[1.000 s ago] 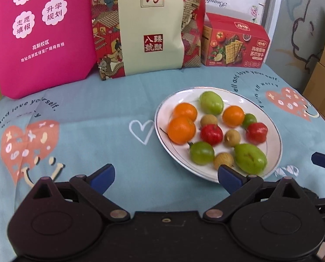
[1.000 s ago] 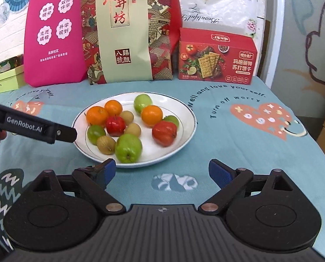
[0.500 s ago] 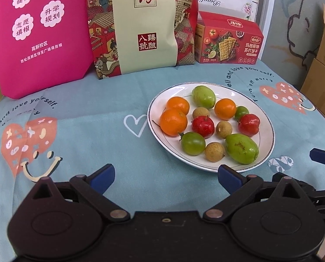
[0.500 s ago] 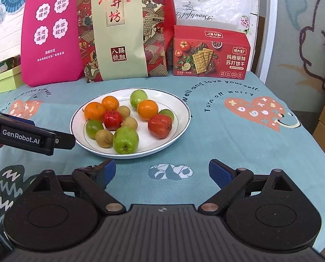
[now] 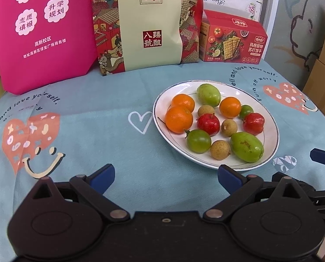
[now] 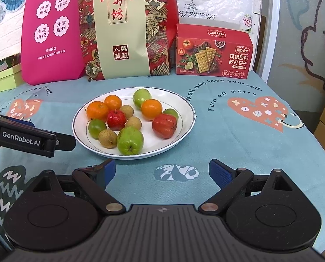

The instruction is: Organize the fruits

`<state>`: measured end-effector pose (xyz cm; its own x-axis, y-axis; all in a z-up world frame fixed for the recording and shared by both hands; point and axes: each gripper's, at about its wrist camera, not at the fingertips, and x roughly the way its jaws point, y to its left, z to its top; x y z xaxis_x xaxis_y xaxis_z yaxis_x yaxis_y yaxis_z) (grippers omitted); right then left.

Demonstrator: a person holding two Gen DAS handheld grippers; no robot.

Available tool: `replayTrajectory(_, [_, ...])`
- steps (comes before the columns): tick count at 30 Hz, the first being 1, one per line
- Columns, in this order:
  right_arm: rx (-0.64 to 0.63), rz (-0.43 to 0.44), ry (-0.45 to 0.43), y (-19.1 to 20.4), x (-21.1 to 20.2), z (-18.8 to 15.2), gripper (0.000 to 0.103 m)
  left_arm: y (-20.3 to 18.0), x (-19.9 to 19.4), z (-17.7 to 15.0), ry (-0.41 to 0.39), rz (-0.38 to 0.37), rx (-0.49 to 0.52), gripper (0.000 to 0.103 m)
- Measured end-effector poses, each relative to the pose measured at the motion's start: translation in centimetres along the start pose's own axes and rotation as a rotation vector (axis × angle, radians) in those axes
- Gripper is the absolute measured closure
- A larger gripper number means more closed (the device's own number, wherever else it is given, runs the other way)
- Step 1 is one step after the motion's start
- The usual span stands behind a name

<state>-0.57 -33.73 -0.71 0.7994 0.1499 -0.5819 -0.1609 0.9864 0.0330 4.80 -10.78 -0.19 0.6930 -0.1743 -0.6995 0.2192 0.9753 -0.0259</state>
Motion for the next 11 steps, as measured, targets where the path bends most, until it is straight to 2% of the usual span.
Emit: replayTrajectory(11, [-0.003, 0.001, 0.001, 0.16, 0.06, 0.0, 0.0, 0.05, -0.09, -0.05, -0.002, -0.003, -0.004, 0.0])
